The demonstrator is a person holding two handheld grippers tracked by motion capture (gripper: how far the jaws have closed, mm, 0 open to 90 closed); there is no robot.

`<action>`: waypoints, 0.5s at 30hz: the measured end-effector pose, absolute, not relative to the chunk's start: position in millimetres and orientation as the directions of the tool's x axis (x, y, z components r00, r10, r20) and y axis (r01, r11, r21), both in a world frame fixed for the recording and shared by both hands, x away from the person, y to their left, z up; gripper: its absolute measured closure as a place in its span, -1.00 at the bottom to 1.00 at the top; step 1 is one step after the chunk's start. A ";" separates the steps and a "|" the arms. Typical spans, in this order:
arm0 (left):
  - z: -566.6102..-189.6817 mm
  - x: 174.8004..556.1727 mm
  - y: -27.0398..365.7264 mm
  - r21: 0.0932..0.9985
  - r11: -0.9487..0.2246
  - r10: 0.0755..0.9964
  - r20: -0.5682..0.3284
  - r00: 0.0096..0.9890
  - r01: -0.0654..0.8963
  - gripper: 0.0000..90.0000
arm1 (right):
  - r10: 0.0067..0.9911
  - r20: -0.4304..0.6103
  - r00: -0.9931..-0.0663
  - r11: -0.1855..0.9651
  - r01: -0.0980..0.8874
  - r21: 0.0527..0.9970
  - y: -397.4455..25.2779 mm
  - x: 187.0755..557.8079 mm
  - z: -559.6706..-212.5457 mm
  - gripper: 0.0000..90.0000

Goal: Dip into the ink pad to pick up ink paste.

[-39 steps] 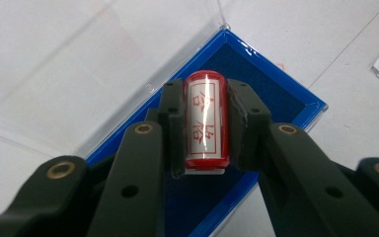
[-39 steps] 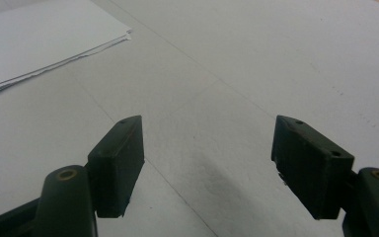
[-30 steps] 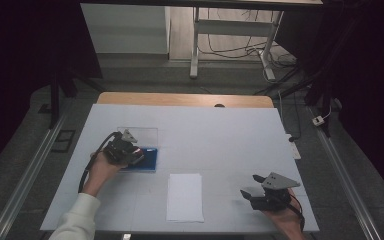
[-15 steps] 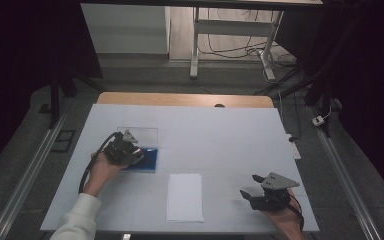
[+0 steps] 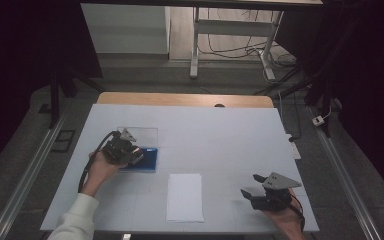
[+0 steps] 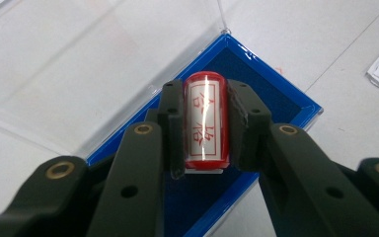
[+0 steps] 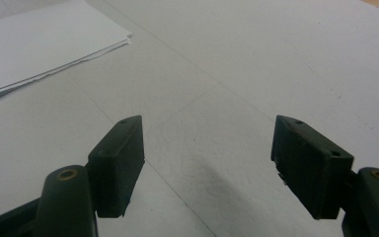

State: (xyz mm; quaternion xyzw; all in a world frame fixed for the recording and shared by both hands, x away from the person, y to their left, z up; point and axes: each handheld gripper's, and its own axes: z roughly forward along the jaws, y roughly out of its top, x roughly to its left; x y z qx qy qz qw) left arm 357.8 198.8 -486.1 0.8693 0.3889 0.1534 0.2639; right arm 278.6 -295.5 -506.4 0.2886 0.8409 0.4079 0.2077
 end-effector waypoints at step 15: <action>-465.9 349.6 220.4 0.663 -0.473 0.771 -0.008 0.637 0.581 0.56 | 0.652 -0.113 -0.749 0.500 0.314 0.807 -296.6 278.7 -507.0 -0.37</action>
